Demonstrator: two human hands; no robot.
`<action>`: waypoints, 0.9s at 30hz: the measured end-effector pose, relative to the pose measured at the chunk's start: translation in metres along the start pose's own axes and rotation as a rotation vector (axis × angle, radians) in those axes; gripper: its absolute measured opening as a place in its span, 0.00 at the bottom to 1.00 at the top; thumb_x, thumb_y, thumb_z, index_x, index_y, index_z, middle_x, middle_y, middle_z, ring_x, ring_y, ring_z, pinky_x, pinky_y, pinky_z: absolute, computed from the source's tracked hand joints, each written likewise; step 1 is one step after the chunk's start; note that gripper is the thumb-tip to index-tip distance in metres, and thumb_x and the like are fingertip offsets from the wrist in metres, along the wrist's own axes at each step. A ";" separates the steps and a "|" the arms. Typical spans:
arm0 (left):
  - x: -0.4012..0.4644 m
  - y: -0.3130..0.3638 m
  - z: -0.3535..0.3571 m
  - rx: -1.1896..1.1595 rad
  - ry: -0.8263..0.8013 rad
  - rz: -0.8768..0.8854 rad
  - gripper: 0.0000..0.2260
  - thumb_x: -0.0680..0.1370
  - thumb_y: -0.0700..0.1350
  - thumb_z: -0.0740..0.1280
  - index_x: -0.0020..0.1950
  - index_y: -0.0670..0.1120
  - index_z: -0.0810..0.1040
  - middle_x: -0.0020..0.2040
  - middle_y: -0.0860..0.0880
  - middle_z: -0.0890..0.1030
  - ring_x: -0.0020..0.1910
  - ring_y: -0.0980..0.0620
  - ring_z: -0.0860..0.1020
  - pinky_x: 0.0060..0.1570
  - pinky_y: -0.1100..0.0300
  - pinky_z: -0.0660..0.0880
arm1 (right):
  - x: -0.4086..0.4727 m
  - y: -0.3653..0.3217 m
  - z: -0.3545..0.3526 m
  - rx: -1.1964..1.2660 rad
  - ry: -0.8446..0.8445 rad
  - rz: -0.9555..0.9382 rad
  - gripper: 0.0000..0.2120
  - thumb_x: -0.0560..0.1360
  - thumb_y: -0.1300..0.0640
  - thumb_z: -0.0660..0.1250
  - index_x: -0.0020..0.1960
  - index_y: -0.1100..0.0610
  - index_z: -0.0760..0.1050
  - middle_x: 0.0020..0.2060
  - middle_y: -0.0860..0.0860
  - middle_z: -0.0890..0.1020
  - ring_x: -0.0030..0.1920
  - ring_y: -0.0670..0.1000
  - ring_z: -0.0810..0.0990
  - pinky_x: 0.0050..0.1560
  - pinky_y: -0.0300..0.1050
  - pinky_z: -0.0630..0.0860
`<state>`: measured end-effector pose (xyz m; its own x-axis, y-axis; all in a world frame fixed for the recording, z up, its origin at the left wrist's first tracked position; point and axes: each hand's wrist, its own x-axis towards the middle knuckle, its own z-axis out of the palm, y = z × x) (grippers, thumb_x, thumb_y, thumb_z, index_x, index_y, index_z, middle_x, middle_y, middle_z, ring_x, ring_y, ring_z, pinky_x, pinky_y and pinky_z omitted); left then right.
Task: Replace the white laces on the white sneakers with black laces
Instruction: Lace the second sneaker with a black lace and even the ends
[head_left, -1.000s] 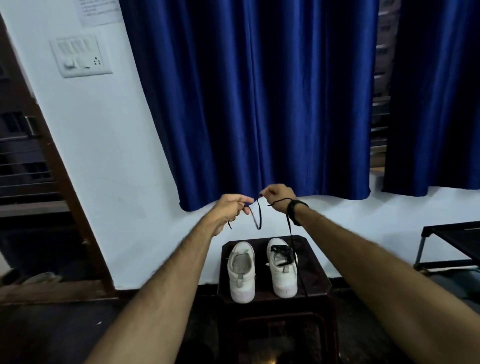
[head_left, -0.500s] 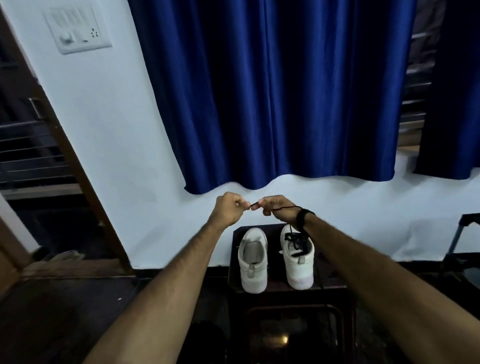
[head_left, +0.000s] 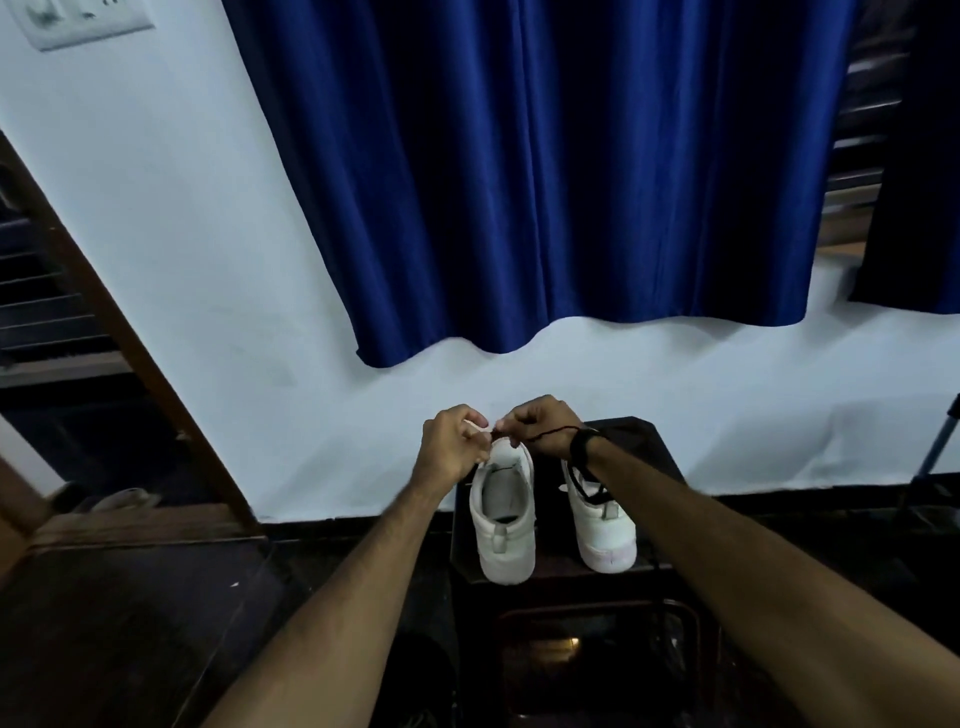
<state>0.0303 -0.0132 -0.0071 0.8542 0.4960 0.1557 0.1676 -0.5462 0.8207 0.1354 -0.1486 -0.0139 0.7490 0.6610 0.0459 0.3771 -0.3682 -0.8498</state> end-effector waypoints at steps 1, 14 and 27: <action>0.002 -0.007 0.001 0.004 0.003 -0.007 0.07 0.74 0.32 0.71 0.43 0.43 0.78 0.32 0.45 0.82 0.28 0.51 0.81 0.32 0.58 0.79 | 0.003 0.005 0.001 -0.052 0.004 0.005 0.10 0.76 0.50 0.68 0.39 0.51 0.82 0.34 0.45 0.83 0.29 0.36 0.75 0.32 0.27 0.68; -0.005 -0.057 0.057 0.201 0.111 -0.348 0.08 0.72 0.46 0.66 0.34 0.46 0.78 0.38 0.46 0.80 0.41 0.40 0.79 0.36 0.56 0.73 | 0.045 0.037 0.032 0.019 0.109 0.104 0.05 0.69 0.59 0.76 0.45 0.57 0.85 0.46 0.51 0.86 0.49 0.44 0.81 0.49 0.30 0.74; -0.020 -0.074 0.073 0.247 0.378 0.002 0.08 0.78 0.40 0.65 0.51 0.44 0.83 0.48 0.49 0.76 0.44 0.44 0.78 0.40 0.55 0.74 | 0.050 0.048 0.046 -0.055 0.108 -0.038 0.02 0.72 0.61 0.72 0.42 0.59 0.84 0.41 0.50 0.86 0.41 0.43 0.81 0.41 0.22 0.70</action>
<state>0.0365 -0.0322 -0.1116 0.6224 0.6814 0.3851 0.3175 -0.6695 0.6716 0.1659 -0.1025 -0.0766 0.7868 0.6019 0.1363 0.4335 -0.3818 -0.8163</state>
